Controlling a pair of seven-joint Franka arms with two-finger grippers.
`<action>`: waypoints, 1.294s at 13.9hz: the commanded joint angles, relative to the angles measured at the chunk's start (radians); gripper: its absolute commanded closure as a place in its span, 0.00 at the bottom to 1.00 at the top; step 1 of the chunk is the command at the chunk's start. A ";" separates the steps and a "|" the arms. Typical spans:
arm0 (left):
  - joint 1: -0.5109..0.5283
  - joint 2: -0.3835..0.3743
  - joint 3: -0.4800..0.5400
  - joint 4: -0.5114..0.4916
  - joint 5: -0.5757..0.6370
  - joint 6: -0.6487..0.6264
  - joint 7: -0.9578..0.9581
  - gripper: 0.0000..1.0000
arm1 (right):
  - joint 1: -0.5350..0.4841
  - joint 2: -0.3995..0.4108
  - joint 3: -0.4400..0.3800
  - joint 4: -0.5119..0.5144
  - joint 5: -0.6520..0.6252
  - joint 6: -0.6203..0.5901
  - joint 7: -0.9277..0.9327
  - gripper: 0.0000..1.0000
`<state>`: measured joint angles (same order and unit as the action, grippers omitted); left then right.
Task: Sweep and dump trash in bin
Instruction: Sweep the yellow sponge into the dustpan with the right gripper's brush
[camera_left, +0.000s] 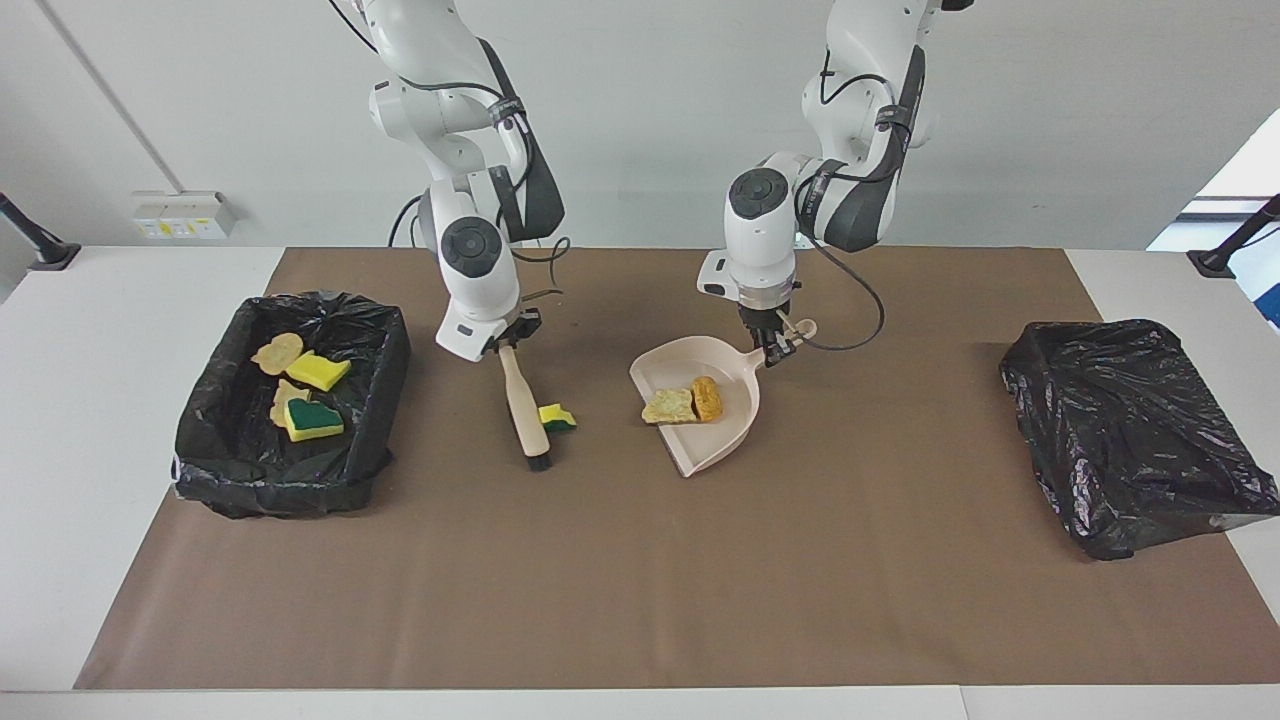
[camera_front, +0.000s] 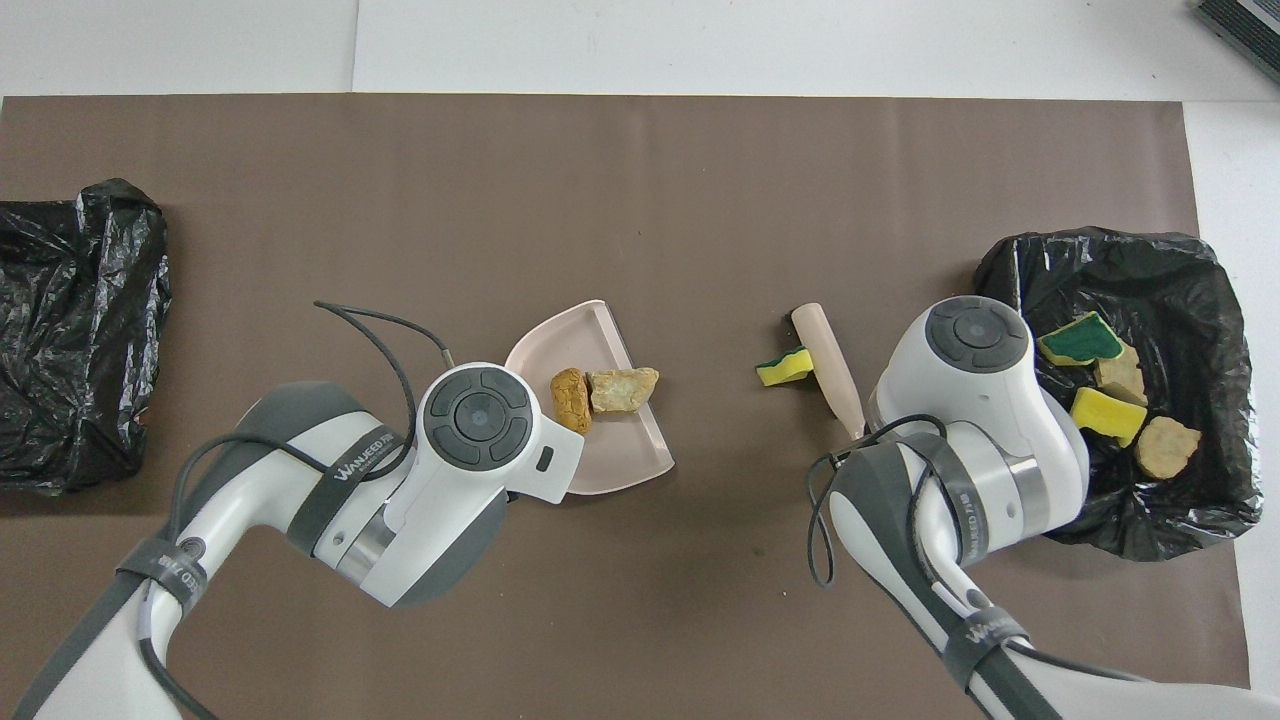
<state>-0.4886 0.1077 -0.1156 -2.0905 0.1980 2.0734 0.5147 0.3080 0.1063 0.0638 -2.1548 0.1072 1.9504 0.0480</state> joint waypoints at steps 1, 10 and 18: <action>-0.004 0.007 0.001 0.014 -0.008 -0.027 -0.022 1.00 | 0.066 -0.011 0.002 -0.016 0.185 0.031 0.068 1.00; -0.002 -0.005 -0.003 -0.013 -0.008 -0.026 0.004 1.00 | 0.229 -0.042 0.005 0.012 0.346 0.065 0.214 1.00; 0.010 -0.006 -0.001 -0.014 -0.009 -0.015 0.131 1.00 | 0.276 -0.120 0.010 0.016 -0.075 -0.091 0.445 1.00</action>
<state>-0.4876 0.1085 -0.1148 -2.0955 0.1974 2.0630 0.6069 0.5681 0.0149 0.0706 -2.1362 0.1128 1.9054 0.3916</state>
